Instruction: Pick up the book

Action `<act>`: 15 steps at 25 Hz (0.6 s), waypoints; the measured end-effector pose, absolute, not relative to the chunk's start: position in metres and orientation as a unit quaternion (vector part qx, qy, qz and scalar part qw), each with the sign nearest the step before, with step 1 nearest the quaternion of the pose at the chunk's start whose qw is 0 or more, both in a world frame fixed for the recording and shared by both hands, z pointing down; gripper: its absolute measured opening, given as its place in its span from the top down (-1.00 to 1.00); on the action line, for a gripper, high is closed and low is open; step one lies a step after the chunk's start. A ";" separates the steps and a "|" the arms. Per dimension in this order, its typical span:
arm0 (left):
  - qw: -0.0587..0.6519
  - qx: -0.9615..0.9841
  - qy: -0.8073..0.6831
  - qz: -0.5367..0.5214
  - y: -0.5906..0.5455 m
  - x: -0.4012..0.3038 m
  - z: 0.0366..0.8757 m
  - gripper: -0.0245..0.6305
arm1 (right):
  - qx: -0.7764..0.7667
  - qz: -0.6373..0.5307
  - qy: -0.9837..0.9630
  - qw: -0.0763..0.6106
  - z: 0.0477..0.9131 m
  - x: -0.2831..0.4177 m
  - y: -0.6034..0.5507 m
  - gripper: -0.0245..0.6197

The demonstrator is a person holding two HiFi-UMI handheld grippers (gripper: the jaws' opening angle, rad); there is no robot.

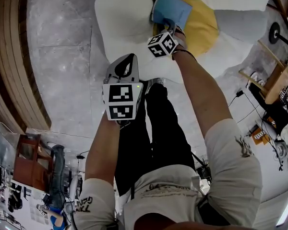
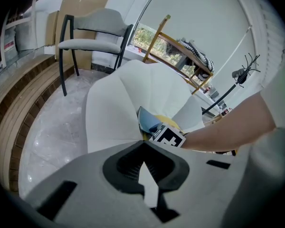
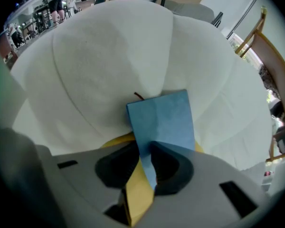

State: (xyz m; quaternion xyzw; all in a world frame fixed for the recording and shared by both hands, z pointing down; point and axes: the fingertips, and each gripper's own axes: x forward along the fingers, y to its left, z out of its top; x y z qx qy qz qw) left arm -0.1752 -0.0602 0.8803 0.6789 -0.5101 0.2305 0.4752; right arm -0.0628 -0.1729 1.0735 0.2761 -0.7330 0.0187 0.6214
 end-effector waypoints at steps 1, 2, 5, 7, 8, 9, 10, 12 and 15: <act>0.475 0.678 -0.511 0.232 -0.060 -0.175 0.879 0.87 | 0.274 0.018 -0.735 0.621 1.070 -0.061 -0.173 0.65; 0.475 0.678 -0.511 0.232 -0.060 -0.175 0.878 0.87 | 0.273 0.016 -0.736 0.619 1.067 -0.059 -0.173 0.68; 0.474 0.678 -0.512 0.233 -0.062 -0.174 0.874 0.88 | 0.278 0.019 -0.739 0.613 1.055 -0.051 -0.175 0.74; 0.471 0.679 -0.512 0.235 -0.063 -0.174 0.872 0.88 | 0.277 0.031 -0.744 0.608 1.045 -0.049 -0.176 0.75; 0.470 0.678 -0.514 0.235 -0.064 -0.175 0.872 0.87 | 0.276 0.037 -0.746 0.605 1.039 -0.050 -0.176 0.76; 0.469 0.677 -0.516 0.236 -0.064 -0.175 0.871 0.87 | 0.274 0.041 -0.748 0.603 1.035 -0.049 -0.175 0.76; 0.467 0.676 -0.518 0.235 -0.065 -0.176 0.869 0.88 | 0.272 0.042 -0.750 0.601 1.030 -0.048 -0.174 0.76; 0.463 0.676 -0.522 0.234 -0.070 -0.176 0.865 0.87 | 0.273 0.043 -0.752 0.598 1.021 -0.043 -0.174 0.76; 0.455 0.679 -0.527 0.233 -0.078 -0.174 0.855 0.87 | 0.283 0.048 -0.756 0.589 1.003 -0.034 -0.174 0.76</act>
